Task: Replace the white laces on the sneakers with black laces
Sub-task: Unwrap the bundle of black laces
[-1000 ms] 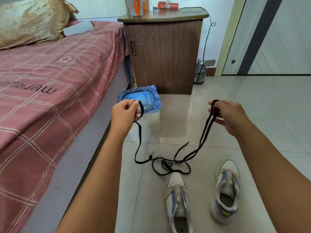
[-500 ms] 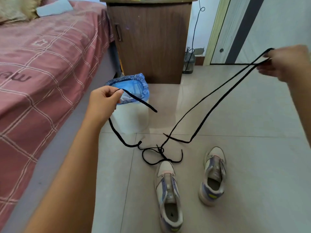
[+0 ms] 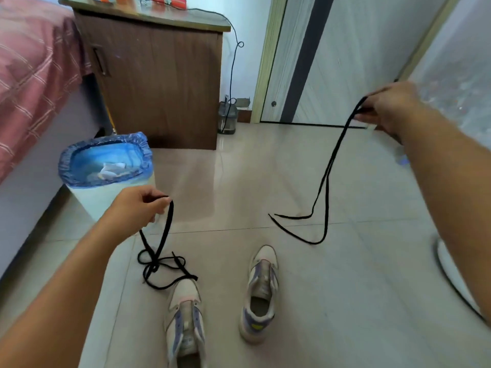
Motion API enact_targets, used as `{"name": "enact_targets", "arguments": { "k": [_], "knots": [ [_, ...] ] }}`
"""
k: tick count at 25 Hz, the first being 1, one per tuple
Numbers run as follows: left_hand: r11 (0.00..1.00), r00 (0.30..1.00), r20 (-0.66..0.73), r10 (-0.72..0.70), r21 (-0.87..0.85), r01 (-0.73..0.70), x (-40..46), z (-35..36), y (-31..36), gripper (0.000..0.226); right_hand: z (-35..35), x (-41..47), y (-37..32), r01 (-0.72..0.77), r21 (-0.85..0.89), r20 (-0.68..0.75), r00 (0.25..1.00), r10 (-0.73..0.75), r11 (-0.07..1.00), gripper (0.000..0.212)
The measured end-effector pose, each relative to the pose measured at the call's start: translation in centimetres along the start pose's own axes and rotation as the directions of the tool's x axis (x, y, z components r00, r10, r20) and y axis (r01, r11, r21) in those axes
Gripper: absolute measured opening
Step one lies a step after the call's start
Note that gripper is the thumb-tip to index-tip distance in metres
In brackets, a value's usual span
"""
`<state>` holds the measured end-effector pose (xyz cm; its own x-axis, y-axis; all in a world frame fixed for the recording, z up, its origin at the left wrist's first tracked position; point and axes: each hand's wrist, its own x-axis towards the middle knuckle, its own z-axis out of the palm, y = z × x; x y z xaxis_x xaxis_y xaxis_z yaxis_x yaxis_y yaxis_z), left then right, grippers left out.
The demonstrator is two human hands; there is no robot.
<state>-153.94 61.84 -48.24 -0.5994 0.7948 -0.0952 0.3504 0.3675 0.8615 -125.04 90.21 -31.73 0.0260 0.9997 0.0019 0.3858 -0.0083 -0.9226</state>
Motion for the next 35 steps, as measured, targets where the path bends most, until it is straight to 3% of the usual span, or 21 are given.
{"name": "enact_targets", "arguments": {
  "k": [3,5,6,8,11,12,15,18,21,23,26,28,29,30,31,32,33,35],
  "knots": [
    [0.999,0.998,0.05,0.048,0.011,-0.048,-0.3,1.7,1.5,0.009,1.9,0.8,5.0,-0.05,-0.283,0.088,0.993,0.078,0.958,0.009],
    [0.998,0.997,0.059,0.053,0.018,-0.054,-0.5,2.6,2.1,0.013,2.8,0.0,7.3,0.017,-0.605,0.209,0.968,0.138,0.796,0.036],
    [0.998,0.996,0.076,0.053,0.039,-0.056,-0.6,2.8,2.2,0.016,3.7,-1.2,7.4,0.04,-0.644,0.268,0.947,0.176,0.764,0.048],
    [0.993,0.991,0.126,0.042,0.109,-0.056,-1.2,3.3,2.3,0.018,6.1,-4.4,6.9,0.087,-0.483,0.495,0.848,0.19,0.871,0.059],
    [0.994,0.982,0.181,0.059,0.076,-0.073,-1.5,3.7,3.2,0.016,10.7,-11.0,5.5,0.237,-0.243,0.839,0.538,0.081,0.941,0.049],
    [0.996,0.978,0.194,0.07,0.042,-0.079,-1.6,3.5,3.6,0.015,12.2,-13.0,5.6,0.234,-0.195,0.89,0.451,0.071,0.953,0.048],
    [0.996,0.964,0.248,0.092,-0.004,-0.094,-2.0,2.4,4.4,0.01,15.2,-16.1,6.5,0.112,-0.129,0.941,0.328,0.086,0.985,0.052],
    [0.996,0.953,0.291,0.088,-0.013,-0.088,-2.4,1.0,3.7,0.008,16.6,-17.2,7.6,0.166,-0.133,0.968,0.235,0.092,0.977,0.047],
    [0.998,0.922,0.38,0.067,-0.02,-0.065,-2.9,-0.3,3.1,0.007,17.1,-17.4,8.2,0.197,-0.103,0.971,0.231,0.056,0.975,0.037],
    [0.998,0.904,0.426,0.05,-0.054,-0.029,-2.9,-1.4,2.8,0.019,16.9,-16.5,8.7,0.188,-0.079,0.961,0.277,0.024,0.979,0.033],
    [0.99,0.944,0.33,0.004,-0.135,0.044,-2.6,-3.7,1.3,0.034,15.2,-13.3,10.1,0.118,-0.072,0.907,0.421,0.016,0.99,0.031],
    [0.985,0.972,0.23,-0.046,-0.15,0.082,-2.6,-5.7,-0.4,0.034,13.2,-10.5,11.2,0.122,-0.21,0.846,0.52,0.118,0.97,0.032],
    [0.981,0.979,0.191,-0.069,-0.167,0.101,-2.7,-6.7,-1.3,0.034,12.4,-9.6,11.7,0.204,-0.384,0.801,0.558,0.215,0.9,0.034],
    [0.975,0.983,0.159,-0.086,-0.189,0.116,-2.8,-7.7,-2.1,0.034,12.0,-9.3,11.8,0.329,-0.595,0.737,0.588,0.334,0.733,0.037],
    [0.97,0.986,0.14,-0.094,-0.212,0.123,-2.9,-8.4,-2.7,0.035,12.4,-9.7,11.7,0.441,-0.719,0.68,0.605,0.414,0.538,0.042],
    [0.967,0.985,0.142,-0.094,-0.222,0.124,-2.9,-8.7,-3.0,0.037,13.5,-11.0,11.0,0.495,-0.736,0.673,0.604,0.427,0.461,0.049],
    [0.97,0.982,0.167,-0.091,-0.208,0.125,-2.9,-8.5,-2.9,0.038,15.6,-12.8,10.1,0.505,-0.659,0.743,0.555,0.375,0.557,0.057],
    [0.987,0.959,0.274,-0.075,-0.115,0.11,-2.8,-6.7,-2.2,0.036,19.9,-17.9,7.5,0.295,-0.337,0.902,0.373,0.217,0.894,0.066]
  ]
}}
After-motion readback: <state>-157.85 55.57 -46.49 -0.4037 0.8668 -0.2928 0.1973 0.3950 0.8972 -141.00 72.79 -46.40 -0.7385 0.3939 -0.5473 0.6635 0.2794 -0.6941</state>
